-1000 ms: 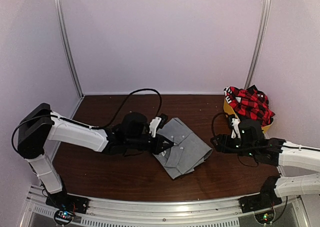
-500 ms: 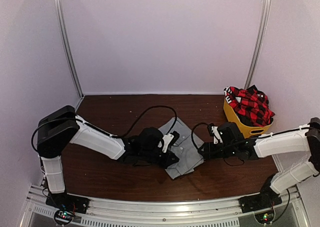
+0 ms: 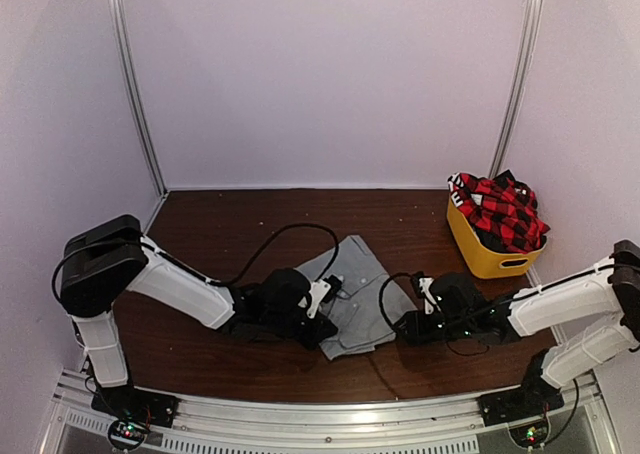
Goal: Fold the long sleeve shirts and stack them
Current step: Smooth out the square-folded shirt at the center of the board, then rotate the square-folded shirt at the center of the board.
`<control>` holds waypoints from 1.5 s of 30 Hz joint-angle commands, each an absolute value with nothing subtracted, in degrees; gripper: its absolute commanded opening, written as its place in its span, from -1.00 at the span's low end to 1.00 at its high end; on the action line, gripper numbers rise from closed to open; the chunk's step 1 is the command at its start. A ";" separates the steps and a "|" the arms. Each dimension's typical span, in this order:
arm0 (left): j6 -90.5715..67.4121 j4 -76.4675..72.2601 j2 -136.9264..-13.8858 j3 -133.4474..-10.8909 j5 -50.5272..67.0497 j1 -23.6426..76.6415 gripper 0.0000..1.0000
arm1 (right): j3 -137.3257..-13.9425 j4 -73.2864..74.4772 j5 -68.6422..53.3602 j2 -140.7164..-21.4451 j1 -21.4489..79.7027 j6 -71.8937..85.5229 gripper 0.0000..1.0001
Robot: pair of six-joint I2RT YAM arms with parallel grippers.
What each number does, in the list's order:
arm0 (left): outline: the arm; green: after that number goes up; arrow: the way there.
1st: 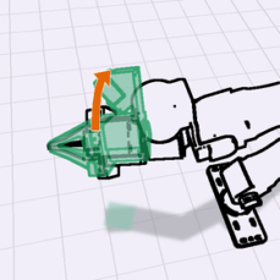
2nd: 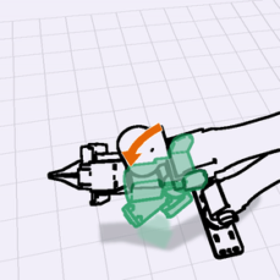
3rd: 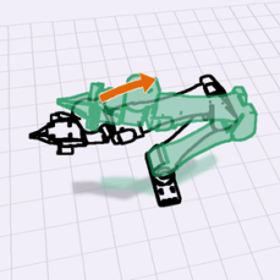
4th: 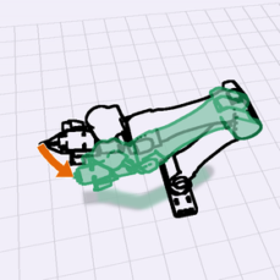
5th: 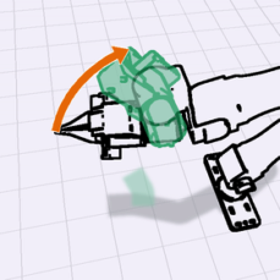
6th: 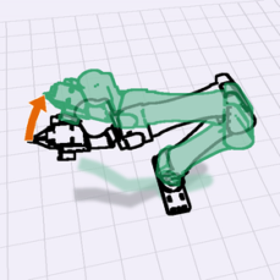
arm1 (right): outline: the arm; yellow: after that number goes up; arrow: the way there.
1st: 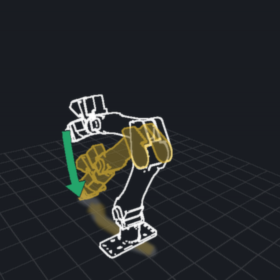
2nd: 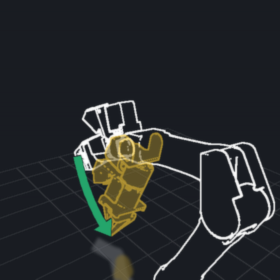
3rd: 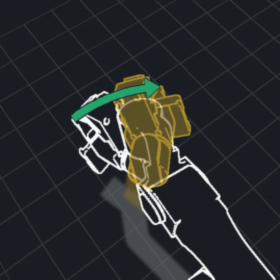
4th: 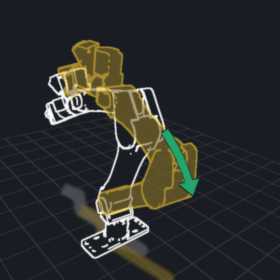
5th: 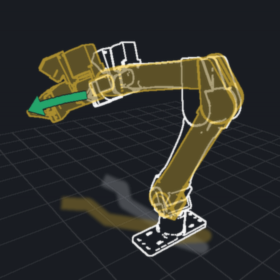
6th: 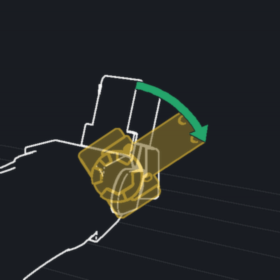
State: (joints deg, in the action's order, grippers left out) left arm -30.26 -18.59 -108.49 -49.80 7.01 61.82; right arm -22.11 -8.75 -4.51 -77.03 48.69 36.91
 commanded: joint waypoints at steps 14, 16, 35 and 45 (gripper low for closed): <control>-21.22 -10.42 -95.80 -45.13 1.14 61.59 -1.00 | -32.92 6.19 -0.28 -60.08 49.81 31.84 0.33; -21.78 -12.08 -94.31 -44.57 2.19 61.60 -1.00 | -35.33 5.11 -0.26 -64.07 49.43 30.46 0.33; -36.81 -25.10 -88.97 -35.13 -3.49 61.56 -0.94 | -46.28 -13.08 -12.47 -102.05 41.24 26.74 0.20; -45.41 -17.33 -84.64 -35.25 -9.34 61.11 -0.70 | -33.16 -21.63 -6.20 -95.23 44.81 42.91 0.31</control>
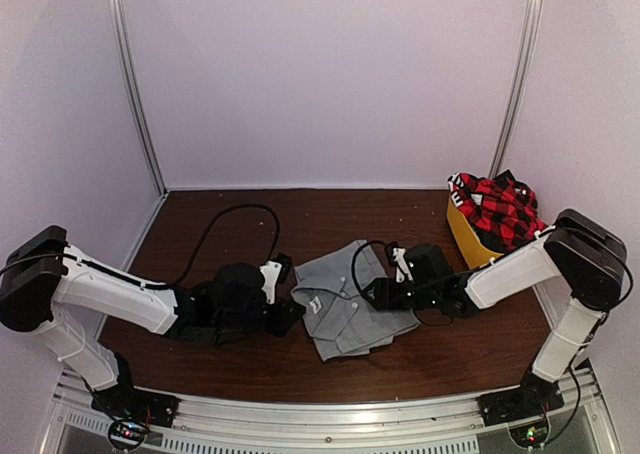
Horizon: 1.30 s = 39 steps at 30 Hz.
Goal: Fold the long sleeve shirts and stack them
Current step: Rotate the square-folded shirt at the center of the board.
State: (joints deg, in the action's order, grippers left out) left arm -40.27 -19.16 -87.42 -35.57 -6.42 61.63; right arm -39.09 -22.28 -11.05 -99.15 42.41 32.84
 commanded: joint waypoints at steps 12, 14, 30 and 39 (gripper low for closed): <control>-48.25 -15.96 -81.29 -33.67 -6.56 61.13 -0.03 | -37.63 -10.75 6.00 -84.84 55.70 44.20 0.72; -48.32 -15.44 -81.03 -33.66 -6.32 61.14 0.09 | -41.27 -6.98 6.03 -84.21 53.70 39.34 0.81; -48.51 -12.17 -83.09 -33.10 -2.67 61.13 0.73 | -80.70 20.24 -19.05 -111.35 35.51 -3.00 1.00; -48.40 -10.99 -81.88 -32.37 -4.27 61.12 0.74 | -100.80 40.39 -34.39 -128.04 32.52 -16.49 0.95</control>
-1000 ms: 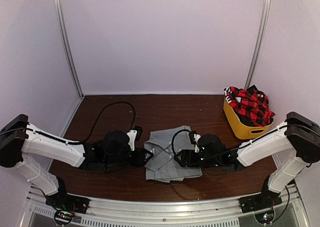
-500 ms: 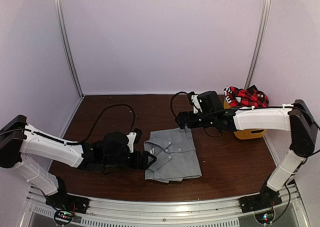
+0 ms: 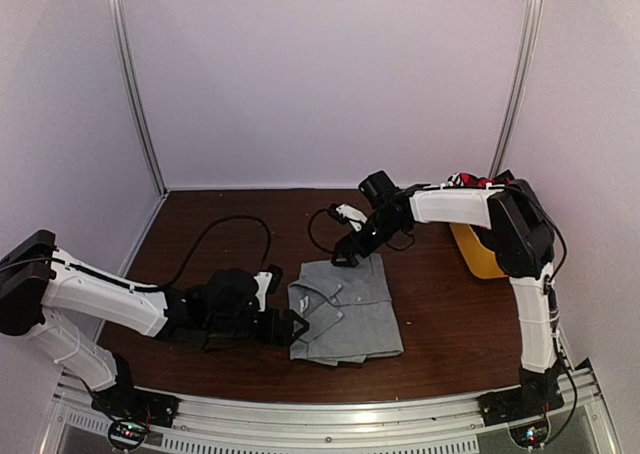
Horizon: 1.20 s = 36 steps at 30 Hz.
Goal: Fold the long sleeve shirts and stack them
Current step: Rotate the square-folded shirt at the center of the board.
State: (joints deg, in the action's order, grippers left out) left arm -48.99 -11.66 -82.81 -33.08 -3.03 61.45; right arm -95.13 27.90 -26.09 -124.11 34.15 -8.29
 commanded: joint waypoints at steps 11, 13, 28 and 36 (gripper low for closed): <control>-48.50 -10.51 -82.69 -32.60 -5.15 61.17 0.74 | -104.82 47.64 -40.59 -132.59 31.08 -21.45 0.41; -48.51 -10.26 -82.79 -32.67 -5.34 61.16 0.73 | -103.28 47.04 -42.57 -131.89 30.21 -21.60 0.12; -48.00 -6.06 -79.56 -34.21 -8.95 59.22 0.75 | -63.47 1.10 -41.88 -111.47 18.47 18.43 -1.00; -47.34 -7.42 -79.42 -34.23 -6.34 55.23 0.75 | -38.35 -26.78 -19.01 -96.11 25.06 46.00 -1.00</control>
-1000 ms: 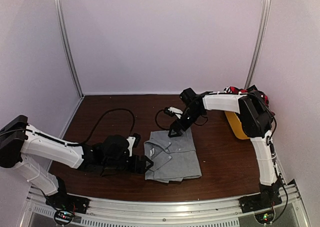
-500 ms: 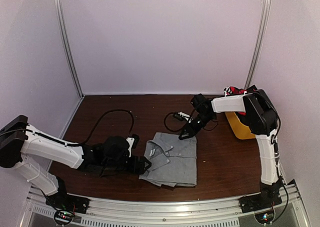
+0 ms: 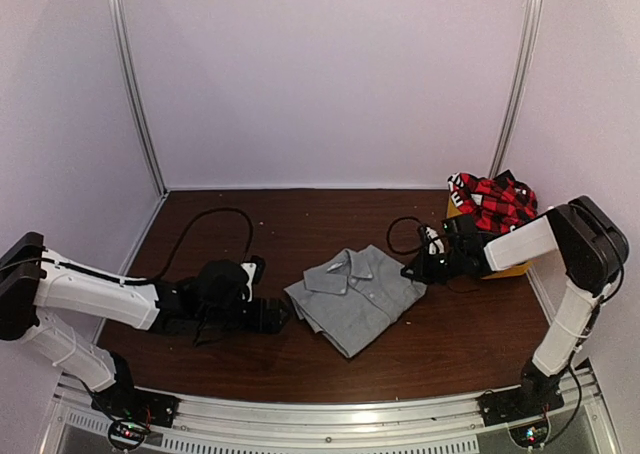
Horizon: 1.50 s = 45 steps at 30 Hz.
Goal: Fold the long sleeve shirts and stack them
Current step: Rotate the square-folded shirt at the center of the board, then reset both arms
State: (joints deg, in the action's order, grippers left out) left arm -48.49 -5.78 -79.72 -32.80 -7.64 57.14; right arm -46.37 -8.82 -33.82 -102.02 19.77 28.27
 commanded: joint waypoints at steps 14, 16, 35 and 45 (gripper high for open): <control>-49.73 -10.83 -85.42 -35.47 -0.10 49.63 0.56 | -25.35 -38.29 2.05 -92.13 48.41 64.99 -0.55; -49.69 -10.59 -86.09 -35.46 -0.21 48.68 0.49 | -26.02 -37.36 2.64 -92.25 51.29 65.44 -0.39; -43.61 -13.14 -93.74 -38.62 4.53 41.82 -0.29 | -29.94 -21.28 5.77 -87.64 53.82 57.17 0.14; -40.68 -12.46 -91.38 -38.54 4.66 41.40 -0.07 | -32.64 -13.36 4.81 -82.35 51.55 46.77 0.22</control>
